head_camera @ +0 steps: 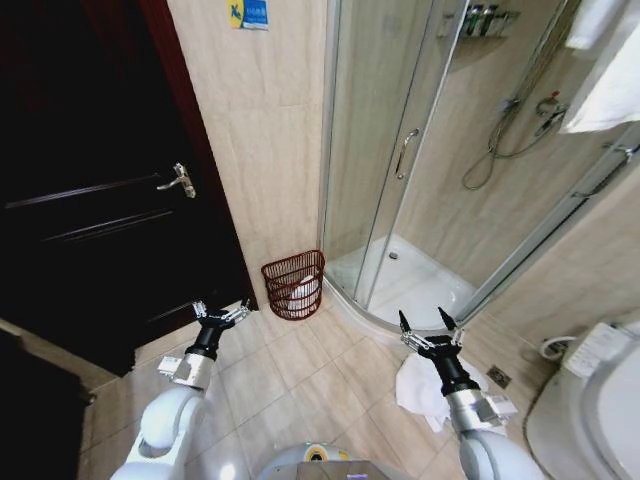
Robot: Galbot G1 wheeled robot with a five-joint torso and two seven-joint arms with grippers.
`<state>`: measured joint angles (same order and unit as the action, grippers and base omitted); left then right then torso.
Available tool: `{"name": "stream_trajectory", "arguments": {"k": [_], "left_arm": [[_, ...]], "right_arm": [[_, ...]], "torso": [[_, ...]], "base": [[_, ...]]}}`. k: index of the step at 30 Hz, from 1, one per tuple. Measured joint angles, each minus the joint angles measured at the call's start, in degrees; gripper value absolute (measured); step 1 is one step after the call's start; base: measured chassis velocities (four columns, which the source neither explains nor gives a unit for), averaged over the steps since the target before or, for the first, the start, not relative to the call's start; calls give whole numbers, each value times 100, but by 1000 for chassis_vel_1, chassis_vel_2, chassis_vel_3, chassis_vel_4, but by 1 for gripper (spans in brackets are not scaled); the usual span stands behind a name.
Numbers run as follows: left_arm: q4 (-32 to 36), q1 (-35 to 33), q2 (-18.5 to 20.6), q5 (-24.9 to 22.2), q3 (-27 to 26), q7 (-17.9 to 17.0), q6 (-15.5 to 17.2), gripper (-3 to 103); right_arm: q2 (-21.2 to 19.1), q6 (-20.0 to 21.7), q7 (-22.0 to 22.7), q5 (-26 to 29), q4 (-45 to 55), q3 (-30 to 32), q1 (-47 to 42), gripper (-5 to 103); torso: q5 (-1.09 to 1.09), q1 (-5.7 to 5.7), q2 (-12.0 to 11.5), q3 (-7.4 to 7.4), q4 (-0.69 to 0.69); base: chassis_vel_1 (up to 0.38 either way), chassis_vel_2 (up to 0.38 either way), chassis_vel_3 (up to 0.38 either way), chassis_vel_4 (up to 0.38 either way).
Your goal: Discard the used towel into the hamper.
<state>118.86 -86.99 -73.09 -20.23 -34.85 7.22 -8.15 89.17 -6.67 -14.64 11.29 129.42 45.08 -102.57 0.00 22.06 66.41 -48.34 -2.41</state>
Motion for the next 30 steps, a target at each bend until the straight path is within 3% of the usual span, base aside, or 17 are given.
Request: {"name": "stream_trajectory", "arguments": {"k": [30], "left_arm": [[2,-6,-14,4,9,19,-20,100]], "right_arm": [[0,-29,-4,-6,-40,12,-5,100]], "torso": [[0,0,0,0,1]], "base": [[-99,-98,91,95]]}}
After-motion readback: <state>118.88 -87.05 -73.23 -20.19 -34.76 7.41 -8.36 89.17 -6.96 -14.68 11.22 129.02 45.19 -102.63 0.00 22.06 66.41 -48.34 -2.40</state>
